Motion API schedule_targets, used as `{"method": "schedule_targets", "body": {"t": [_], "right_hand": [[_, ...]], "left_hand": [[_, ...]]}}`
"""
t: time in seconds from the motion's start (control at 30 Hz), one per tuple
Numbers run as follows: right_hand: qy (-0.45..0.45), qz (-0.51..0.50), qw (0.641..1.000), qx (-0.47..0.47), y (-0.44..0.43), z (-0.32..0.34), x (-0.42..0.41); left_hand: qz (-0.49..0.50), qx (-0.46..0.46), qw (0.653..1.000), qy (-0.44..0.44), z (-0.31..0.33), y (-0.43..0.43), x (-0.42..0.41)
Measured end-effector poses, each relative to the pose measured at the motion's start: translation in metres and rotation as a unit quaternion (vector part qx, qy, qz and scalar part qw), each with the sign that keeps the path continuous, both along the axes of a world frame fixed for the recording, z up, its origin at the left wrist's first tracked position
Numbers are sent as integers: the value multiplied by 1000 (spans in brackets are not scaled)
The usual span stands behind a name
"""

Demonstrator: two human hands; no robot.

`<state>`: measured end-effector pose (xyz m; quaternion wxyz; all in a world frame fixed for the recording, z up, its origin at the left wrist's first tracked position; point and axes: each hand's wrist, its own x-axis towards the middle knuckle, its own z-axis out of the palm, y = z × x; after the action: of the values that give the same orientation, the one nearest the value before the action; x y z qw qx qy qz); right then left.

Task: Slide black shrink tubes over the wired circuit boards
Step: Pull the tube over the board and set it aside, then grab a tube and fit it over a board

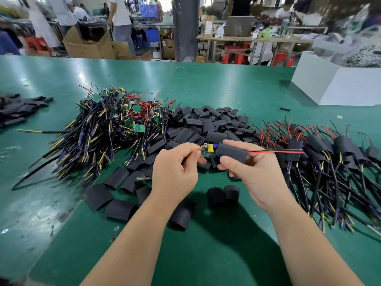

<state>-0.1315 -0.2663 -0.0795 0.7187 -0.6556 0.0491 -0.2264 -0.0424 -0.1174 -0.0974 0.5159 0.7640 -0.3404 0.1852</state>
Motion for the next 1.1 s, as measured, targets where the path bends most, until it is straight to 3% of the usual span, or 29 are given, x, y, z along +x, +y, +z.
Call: {"method": "schedule_targets", "body": {"t": [0.23,0.43,0.6,0.87,1.1], "right_hand": [[-9,41,995,-90,-18,4,-6],[-5,62,992,-112,-22,3,-7],[36,42,980,-193,-27,2,-7],[2,77,997,18,-11,1,-6],[15,52,998,9,-1,-1,-3]], "left_hand": [[-16,43,998,-50,2,1,-1],[-24,73,996,-46,3,4,0],[-54,81,995,-36,4,4,0],[-61,84,994,-28,8,2,-6],[40,234,964,-116,10,7,-2]]}}
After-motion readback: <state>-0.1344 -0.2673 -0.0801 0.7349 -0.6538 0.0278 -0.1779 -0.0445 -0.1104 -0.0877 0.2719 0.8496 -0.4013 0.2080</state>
